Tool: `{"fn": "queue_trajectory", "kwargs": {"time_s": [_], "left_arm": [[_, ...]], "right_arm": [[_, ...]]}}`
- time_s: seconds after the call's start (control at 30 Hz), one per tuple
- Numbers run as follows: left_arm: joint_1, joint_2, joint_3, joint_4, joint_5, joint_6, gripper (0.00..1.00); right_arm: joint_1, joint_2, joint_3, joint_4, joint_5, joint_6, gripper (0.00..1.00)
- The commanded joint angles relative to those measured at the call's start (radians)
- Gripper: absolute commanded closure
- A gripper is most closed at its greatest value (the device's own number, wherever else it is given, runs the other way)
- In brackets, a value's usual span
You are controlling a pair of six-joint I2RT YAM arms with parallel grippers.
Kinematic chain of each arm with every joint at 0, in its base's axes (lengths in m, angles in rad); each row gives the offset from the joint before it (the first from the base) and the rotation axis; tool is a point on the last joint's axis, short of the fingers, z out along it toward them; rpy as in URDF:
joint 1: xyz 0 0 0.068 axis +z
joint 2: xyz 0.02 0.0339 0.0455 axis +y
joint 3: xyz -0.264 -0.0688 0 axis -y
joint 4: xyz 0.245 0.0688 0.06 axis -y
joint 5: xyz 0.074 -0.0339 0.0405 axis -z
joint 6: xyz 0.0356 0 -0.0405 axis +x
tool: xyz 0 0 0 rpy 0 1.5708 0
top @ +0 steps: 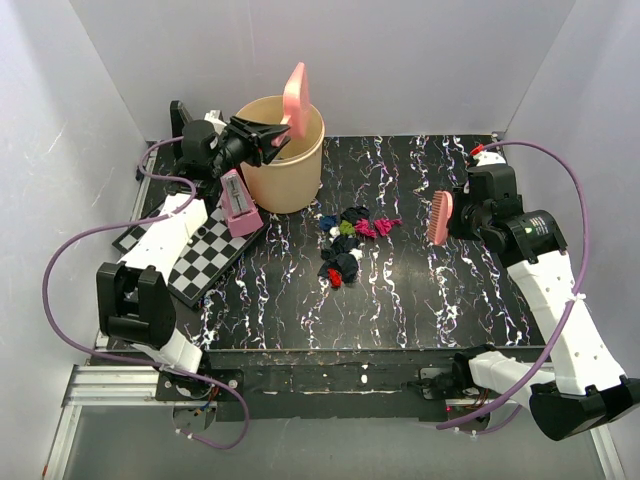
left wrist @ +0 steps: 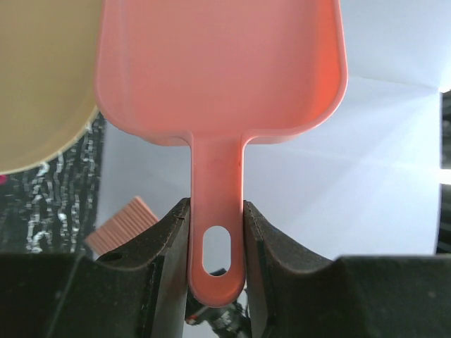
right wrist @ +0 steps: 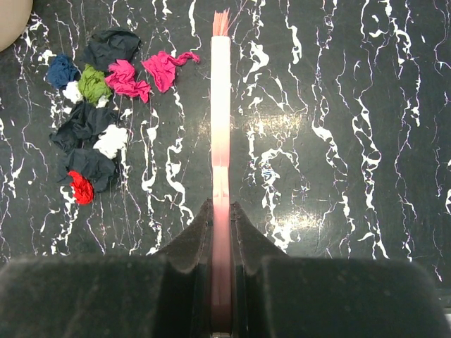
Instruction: Sweep away the paper scraps from the table
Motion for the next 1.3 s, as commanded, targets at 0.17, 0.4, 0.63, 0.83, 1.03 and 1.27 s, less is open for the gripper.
{"fn": "queue_trajectory", "kwargs": {"time_s": [0.17,0.4,0.63,0.83,1.03,1.27], "left_arm": [[0.007,-0.106,-0.042,0.141,0.032,-0.140,1.00],[0.006,-0.126,0.056,0.033,0.143,-0.011,1.00],[0.006,-0.269,0.172,-0.438,0.083,0.440,1.00],[0.015,-0.398,0.173,-0.739,-0.070,0.741,1.00],[0.033,-0.554,0.123,-0.785,-0.217,0.890,1.00],[0.033,-0.683,0.096,-0.857,-0.352,0.954,1.00]], "right_arm": [[-0.004,-0.021,0.003,0.056,-0.008,0.018,0.99],[-0.004,-0.009,0.000,0.060,-0.121,0.075,0.99],[0.006,0.014,0.008,0.097,-0.557,0.023,0.99],[0.088,0.022,-0.026,0.135,-0.635,-0.008,0.99],[0.149,0.040,-0.072,0.174,-0.573,0.052,0.99],[0.226,0.077,-0.132,0.251,-0.623,0.087,0.99]]}}
